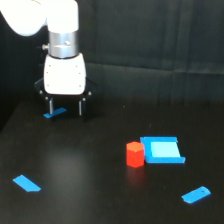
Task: Pick up the red object from the table
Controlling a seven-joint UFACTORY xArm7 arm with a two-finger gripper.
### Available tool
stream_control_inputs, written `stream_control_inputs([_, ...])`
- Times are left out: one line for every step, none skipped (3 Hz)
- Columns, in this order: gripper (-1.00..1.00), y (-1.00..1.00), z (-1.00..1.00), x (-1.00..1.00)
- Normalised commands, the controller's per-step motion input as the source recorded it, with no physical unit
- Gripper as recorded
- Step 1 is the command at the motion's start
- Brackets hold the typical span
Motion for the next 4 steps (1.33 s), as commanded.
stream_control_inputs([1.0, -0.63, 0.2, 0.95])
stream_control_inputs([0.93, -0.52, -0.03, 1.0])
stream_control_inputs([1.0, -0.57, -0.39, 0.92])
stream_control_inputs([0.92, -0.71, -0.26, 0.92])
